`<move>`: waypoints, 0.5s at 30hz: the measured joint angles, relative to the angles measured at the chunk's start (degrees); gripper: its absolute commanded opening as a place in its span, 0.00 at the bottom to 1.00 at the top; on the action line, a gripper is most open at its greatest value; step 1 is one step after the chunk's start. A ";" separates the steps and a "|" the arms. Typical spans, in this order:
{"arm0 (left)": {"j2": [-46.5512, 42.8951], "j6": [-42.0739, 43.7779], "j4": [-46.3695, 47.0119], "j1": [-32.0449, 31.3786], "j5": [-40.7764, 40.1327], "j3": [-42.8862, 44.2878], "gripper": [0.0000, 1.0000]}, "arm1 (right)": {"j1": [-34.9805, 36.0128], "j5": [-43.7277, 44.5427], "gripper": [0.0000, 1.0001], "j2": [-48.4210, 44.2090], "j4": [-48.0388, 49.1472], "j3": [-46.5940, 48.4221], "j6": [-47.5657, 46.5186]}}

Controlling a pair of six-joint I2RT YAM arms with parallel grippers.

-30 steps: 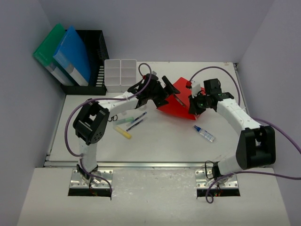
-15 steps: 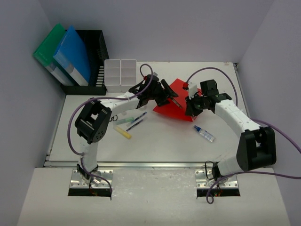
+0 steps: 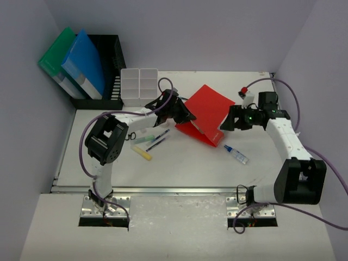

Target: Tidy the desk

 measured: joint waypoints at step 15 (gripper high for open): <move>-3.85 0.05 1.43 2.51 5.67 -1.05 0.00 | -13.51 -16.13 0.87 11.64 9.80 -10.74 18.18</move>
